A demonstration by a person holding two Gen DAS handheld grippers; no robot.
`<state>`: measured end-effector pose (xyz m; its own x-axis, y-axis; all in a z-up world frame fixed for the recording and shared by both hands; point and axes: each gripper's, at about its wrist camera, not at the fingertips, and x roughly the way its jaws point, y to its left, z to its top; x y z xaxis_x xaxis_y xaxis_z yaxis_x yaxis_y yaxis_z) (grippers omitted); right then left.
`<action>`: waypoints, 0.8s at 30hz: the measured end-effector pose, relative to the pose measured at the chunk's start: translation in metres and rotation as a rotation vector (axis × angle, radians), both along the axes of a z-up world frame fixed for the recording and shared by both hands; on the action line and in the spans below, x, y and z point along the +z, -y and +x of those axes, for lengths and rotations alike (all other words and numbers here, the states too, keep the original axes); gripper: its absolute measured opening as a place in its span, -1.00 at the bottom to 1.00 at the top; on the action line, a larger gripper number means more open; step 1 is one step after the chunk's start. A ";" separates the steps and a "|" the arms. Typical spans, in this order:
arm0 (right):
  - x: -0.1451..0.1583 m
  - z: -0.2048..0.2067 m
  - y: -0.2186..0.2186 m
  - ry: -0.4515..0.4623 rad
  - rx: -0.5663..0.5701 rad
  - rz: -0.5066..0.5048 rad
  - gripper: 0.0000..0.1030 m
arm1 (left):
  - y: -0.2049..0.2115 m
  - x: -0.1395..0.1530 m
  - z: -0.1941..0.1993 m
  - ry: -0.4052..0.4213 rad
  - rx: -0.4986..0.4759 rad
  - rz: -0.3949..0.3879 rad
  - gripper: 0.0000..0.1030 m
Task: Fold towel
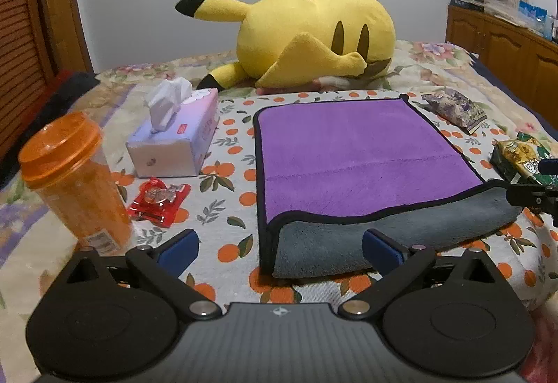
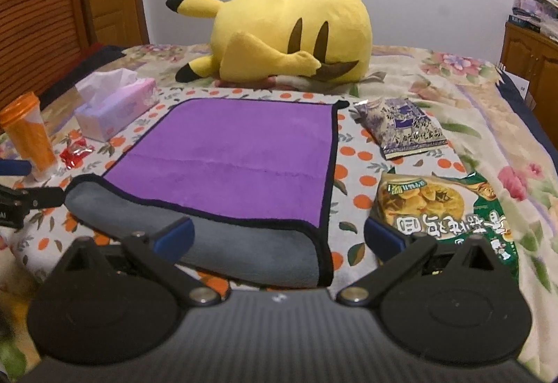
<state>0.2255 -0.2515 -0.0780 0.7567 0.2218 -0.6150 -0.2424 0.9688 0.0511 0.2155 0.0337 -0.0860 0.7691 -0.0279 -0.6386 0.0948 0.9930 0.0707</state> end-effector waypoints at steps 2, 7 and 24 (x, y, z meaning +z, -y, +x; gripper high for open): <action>-0.003 0.005 0.001 -0.013 0.002 -0.003 1.00 | -0.001 -0.001 0.004 -0.007 -0.001 -0.012 0.94; -0.010 0.012 0.003 -0.047 0.006 -0.001 1.00 | -0.005 -0.005 0.014 -0.024 0.002 -0.028 0.89; -0.027 0.029 0.009 -0.150 0.030 0.046 0.69 | -0.011 -0.025 0.037 -0.141 -0.018 -0.069 0.24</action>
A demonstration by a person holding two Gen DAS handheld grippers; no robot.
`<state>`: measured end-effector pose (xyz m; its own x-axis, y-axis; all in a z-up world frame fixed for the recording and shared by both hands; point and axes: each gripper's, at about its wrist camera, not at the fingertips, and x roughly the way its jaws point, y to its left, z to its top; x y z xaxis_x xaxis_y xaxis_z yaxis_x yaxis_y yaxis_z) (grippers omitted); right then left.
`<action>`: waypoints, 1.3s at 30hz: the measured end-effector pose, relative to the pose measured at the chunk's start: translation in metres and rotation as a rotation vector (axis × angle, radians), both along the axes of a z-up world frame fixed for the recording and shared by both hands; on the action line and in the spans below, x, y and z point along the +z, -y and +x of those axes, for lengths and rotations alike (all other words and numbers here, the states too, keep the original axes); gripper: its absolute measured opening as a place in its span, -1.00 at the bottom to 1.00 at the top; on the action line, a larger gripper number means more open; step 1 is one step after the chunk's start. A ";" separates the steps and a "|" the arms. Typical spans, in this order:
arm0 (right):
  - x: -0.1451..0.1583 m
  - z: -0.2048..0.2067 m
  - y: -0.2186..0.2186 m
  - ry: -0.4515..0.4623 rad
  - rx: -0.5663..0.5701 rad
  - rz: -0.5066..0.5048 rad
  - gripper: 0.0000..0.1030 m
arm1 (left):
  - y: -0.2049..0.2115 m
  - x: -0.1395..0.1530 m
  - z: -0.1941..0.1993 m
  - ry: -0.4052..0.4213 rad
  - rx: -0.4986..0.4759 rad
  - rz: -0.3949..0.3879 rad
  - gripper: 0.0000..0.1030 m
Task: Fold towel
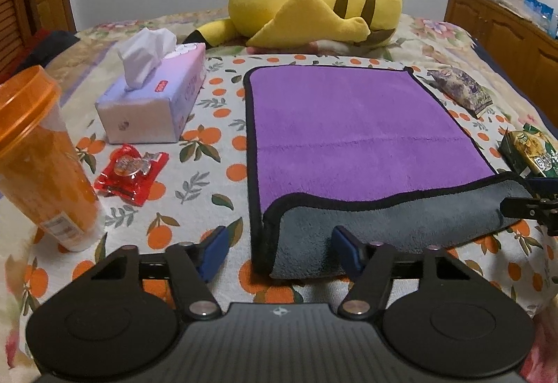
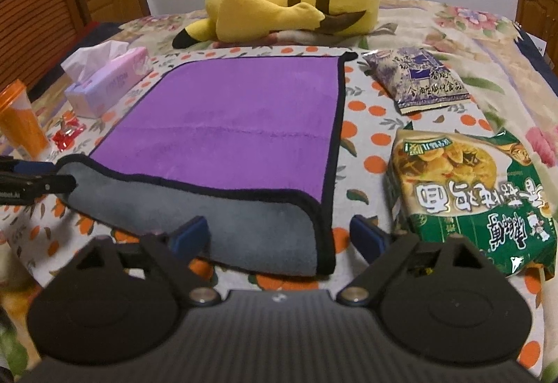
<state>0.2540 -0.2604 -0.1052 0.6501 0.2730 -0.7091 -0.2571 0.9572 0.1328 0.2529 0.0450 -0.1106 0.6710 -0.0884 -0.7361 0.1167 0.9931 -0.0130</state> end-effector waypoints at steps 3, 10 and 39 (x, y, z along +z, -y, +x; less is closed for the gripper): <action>-0.001 0.002 0.001 -0.004 0.007 0.010 0.55 | 0.000 -0.002 0.001 -0.012 -0.006 -0.006 0.16; 0.001 0.002 0.002 -0.003 0.021 0.023 0.17 | 0.003 -0.002 0.000 -0.015 -0.027 -0.016 -0.08; 0.012 0.000 0.007 0.085 0.034 -0.028 -0.92 | 0.006 0.017 -0.008 0.050 -0.053 -0.022 -0.84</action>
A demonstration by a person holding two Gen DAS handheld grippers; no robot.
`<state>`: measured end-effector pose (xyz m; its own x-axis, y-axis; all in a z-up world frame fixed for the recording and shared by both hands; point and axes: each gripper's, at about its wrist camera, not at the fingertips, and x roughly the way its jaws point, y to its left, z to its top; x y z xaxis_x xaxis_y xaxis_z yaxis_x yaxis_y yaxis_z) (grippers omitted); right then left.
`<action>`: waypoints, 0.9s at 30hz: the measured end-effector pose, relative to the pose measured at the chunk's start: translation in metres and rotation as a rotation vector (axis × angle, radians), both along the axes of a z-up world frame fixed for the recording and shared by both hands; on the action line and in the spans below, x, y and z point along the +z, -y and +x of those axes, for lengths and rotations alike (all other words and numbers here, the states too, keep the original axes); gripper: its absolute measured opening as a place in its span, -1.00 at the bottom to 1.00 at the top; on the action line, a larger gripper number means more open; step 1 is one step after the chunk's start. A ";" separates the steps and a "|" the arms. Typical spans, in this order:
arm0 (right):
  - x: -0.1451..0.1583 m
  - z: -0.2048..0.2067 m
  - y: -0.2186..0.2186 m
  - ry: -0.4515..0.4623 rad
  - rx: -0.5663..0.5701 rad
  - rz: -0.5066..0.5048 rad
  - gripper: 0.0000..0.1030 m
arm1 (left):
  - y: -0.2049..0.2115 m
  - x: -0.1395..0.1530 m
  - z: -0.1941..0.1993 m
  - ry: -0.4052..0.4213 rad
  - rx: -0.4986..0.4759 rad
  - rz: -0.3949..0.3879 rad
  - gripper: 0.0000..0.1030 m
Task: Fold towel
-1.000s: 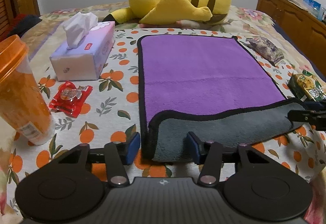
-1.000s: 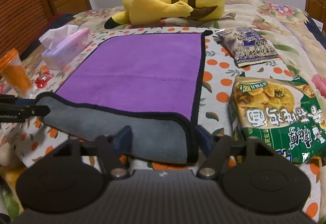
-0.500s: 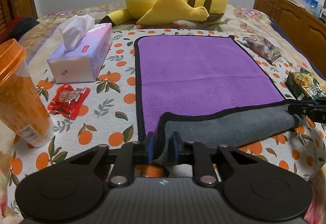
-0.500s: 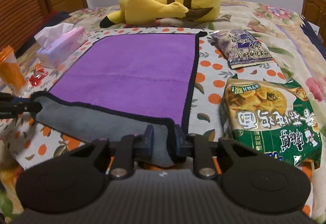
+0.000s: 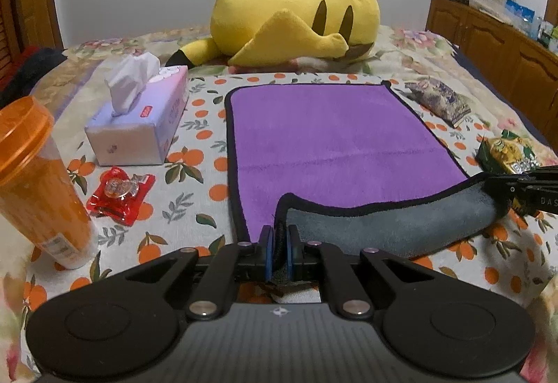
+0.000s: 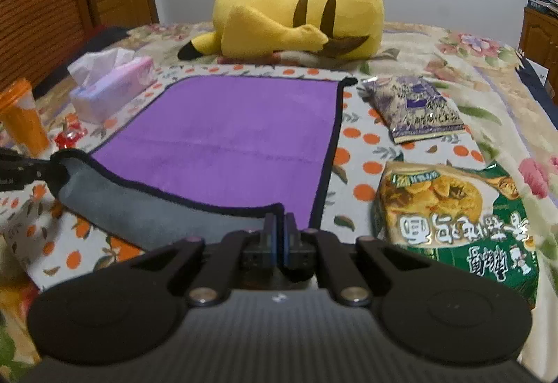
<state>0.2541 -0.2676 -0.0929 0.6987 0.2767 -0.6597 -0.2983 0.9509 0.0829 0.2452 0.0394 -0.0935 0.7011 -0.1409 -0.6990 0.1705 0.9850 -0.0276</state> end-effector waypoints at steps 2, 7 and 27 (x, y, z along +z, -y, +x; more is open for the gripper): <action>0.003 -0.001 0.001 0.013 0.002 0.010 -0.92 | -0.001 0.003 -0.001 0.010 0.002 -0.007 -0.84; 0.009 -0.001 0.004 0.042 0.005 0.034 -0.92 | 0.001 0.011 -0.003 0.035 -0.009 -0.018 -0.86; 0.030 0.001 0.006 0.147 0.024 0.070 -0.92 | 0.008 0.030 0.001 0.102 -0.038 -0.015 -0.88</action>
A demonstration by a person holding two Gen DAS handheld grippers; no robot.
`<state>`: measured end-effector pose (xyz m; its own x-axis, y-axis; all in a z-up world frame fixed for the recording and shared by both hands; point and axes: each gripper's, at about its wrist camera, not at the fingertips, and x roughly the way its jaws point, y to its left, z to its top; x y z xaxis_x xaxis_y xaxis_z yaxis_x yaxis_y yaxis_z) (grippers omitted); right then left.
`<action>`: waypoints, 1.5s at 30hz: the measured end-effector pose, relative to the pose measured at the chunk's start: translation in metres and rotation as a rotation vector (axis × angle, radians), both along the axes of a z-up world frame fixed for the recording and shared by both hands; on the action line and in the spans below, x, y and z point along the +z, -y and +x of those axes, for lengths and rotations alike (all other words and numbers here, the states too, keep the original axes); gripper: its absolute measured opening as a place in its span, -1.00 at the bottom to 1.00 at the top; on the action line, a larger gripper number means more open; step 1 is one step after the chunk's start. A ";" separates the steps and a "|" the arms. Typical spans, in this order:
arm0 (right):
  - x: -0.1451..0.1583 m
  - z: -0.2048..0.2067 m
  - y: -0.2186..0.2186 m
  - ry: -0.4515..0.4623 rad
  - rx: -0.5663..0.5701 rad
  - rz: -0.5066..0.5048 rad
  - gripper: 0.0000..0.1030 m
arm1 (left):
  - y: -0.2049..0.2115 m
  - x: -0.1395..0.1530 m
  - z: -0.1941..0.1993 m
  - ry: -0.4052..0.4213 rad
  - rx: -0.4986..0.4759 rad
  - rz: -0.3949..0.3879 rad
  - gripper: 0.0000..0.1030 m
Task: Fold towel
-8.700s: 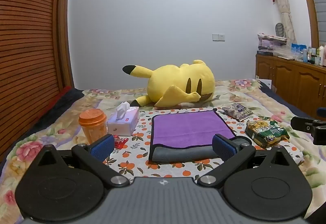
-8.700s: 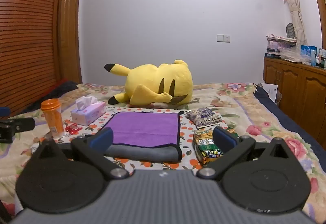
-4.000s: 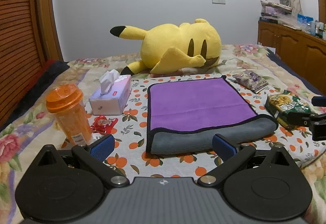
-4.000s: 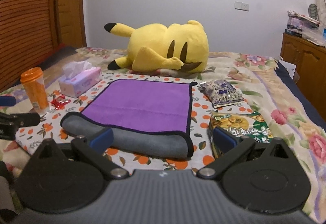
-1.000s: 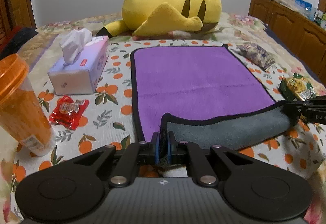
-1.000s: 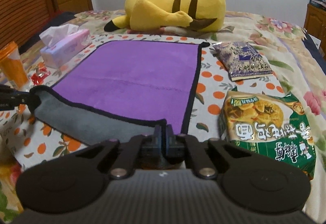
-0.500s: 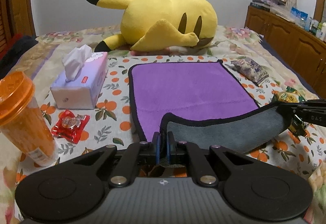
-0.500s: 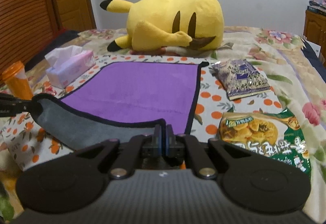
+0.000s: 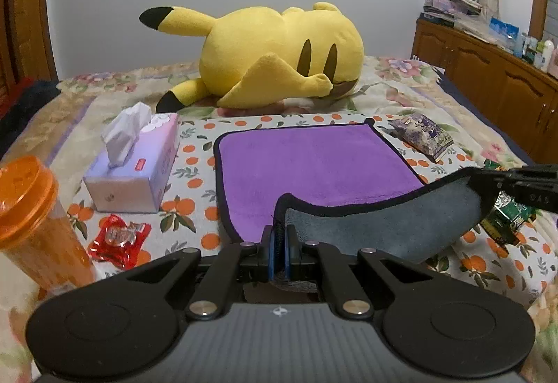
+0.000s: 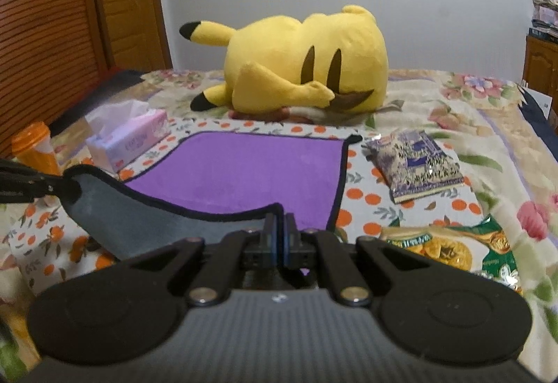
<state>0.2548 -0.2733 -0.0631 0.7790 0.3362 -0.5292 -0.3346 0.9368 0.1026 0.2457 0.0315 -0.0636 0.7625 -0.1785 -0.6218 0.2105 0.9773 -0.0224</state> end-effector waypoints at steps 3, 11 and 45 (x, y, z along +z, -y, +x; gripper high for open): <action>0.004 -0.001 0.000 0.015 0.003 0.006 -0.92 | 0.000 -0.001 0.003 -0.001 0.003 0.008 -0.88; 0.014 0.001 -0.002 0.056 0.015 0.000 -0.93 | 0.003 0.007 0.008 0.023 -0.006 0.019 -0.88; 0.027 0.072 -0.019 0.143 0.034 -0.119 -0.93 | 0.006 0.023 0.086 0.094 0.022 0.023 -0.90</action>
<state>0.3267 -0.2547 -0.0364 0.8381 0.3055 -0.4520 -0.3700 0.9272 -0.0594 0.3314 0.0258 -0.0408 0.8214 -0.1474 -0.5509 0.1892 0.9817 0.0194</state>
